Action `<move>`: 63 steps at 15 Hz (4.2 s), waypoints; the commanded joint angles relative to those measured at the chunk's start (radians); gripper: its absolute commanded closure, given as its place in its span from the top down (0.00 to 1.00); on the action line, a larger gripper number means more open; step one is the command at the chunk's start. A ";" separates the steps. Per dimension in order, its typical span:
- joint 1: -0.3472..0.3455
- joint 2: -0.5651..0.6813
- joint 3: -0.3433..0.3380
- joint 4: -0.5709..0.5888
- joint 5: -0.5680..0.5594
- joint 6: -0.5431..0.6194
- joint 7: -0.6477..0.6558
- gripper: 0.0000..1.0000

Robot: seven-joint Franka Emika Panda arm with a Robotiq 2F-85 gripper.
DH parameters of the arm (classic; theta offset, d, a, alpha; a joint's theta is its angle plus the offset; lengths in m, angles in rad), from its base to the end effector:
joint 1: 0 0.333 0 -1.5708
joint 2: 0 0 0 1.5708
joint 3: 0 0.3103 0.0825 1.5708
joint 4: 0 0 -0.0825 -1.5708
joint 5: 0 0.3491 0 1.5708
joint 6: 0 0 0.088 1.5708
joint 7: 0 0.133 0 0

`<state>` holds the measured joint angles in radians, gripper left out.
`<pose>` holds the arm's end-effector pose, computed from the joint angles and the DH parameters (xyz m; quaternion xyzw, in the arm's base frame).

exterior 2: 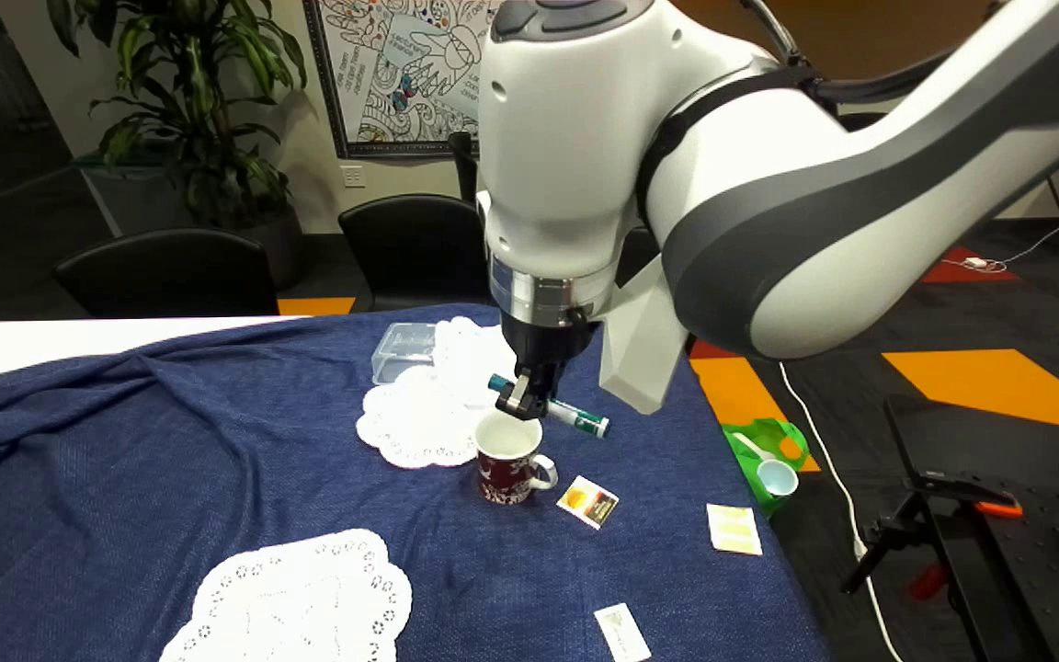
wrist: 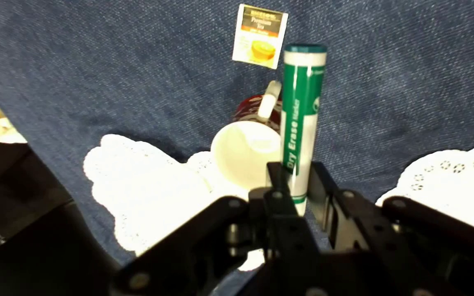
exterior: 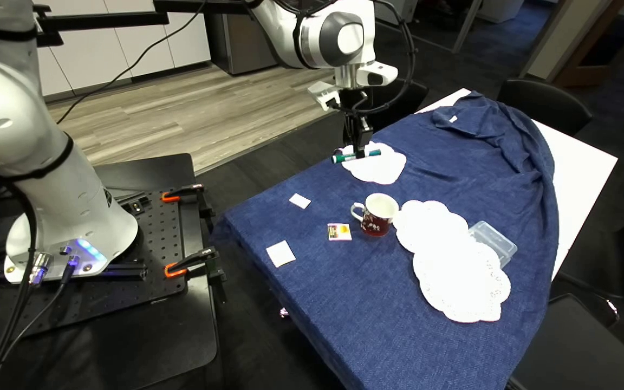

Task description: Pick up the marker from the table and put it inside the maroon mug

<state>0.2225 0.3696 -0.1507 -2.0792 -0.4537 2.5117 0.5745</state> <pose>0.5712 0.0393 0.2524 0.9839 -0.0638 0.0793 0.1471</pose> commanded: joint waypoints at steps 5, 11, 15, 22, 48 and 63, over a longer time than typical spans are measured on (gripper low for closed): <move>0.092 0.084 -0.096 0.086 -0.393 -0.016 0.585 0.05; 0.088 0.158 -0.078 0.172 -0.734 -0.128 1.059 0.05; 0.059 0.200 -0.015 0.219 -0.889 -0.295 1.297 0.05; 0.026 0.280 0.093 0.259 -1.055 -0.527 1.590 0.05; -0.025 0.497 0.203 0.349 -1.184 -0.699 1.830 0.05; -0.046 0.668 0.204 0.514 -1.240 -0.658 1.823 0.59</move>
<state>0.1907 1.0111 0.0417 -1.6057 -1.6697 1.8385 2.3920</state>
